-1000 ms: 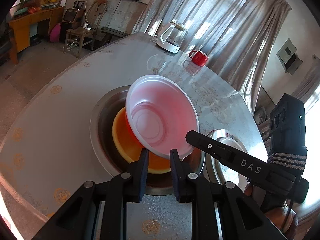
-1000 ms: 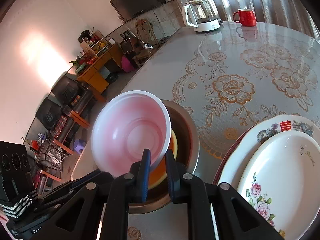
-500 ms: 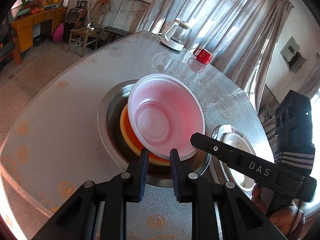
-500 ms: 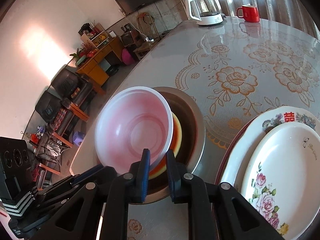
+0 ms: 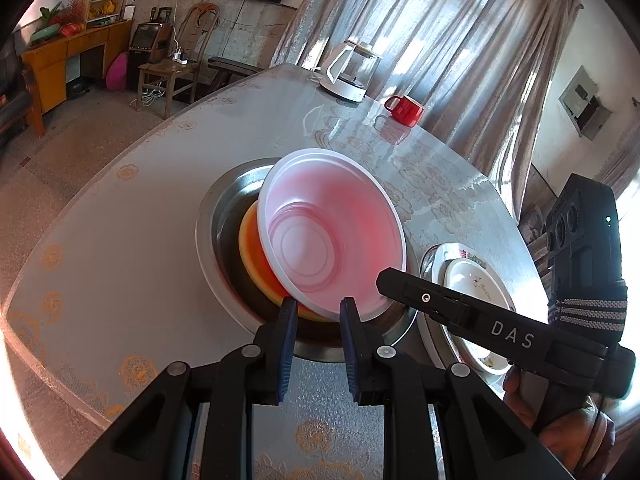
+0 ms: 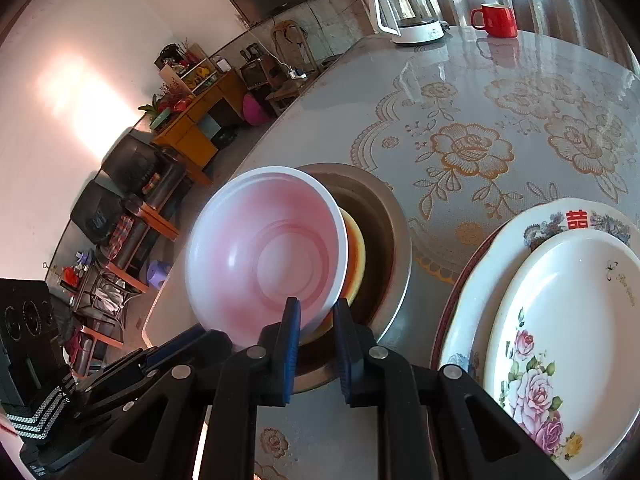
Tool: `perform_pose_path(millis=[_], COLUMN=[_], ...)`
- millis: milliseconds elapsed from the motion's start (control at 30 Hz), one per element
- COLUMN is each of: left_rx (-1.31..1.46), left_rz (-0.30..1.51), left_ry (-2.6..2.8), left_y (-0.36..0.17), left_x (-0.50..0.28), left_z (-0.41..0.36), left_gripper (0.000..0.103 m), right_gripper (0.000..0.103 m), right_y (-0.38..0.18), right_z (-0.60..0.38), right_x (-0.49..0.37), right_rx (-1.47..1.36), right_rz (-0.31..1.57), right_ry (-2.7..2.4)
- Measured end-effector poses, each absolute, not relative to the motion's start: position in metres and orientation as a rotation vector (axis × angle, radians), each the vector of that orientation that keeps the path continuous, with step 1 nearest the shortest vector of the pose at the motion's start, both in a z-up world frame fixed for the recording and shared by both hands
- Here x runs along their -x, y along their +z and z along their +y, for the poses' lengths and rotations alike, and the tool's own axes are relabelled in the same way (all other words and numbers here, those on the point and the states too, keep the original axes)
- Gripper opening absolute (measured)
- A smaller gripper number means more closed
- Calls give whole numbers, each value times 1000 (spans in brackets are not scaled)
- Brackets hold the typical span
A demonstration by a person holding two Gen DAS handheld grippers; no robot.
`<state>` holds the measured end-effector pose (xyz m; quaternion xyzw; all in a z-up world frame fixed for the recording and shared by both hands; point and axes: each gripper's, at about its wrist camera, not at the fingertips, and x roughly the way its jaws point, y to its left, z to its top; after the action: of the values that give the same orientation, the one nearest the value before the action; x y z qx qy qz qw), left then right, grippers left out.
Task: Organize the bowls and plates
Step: 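Lower the red bowl into the yellow bowl inside the basin, then open the left tool and move it to the steel basin rim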
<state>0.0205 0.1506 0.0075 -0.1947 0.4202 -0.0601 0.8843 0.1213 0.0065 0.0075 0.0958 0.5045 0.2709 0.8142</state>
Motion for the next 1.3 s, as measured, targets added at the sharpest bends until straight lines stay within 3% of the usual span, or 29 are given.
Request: perform_pose_path(millis=[367, 1300], left_rx=[413, 465], left_rz=[866, 834], left_ry=[-118, -10], left_y=[7, 6], left_x=[-17, -14], left_z=[154, 188], left_gripper=[21, 22], right_gripper=[21, 18], right_y=[9, 7], right_z=[4, 12], right_x=[-121, -124], right_rx=[-208, -139], right_rz=[1064, 1007], right_ry=[561, 565])
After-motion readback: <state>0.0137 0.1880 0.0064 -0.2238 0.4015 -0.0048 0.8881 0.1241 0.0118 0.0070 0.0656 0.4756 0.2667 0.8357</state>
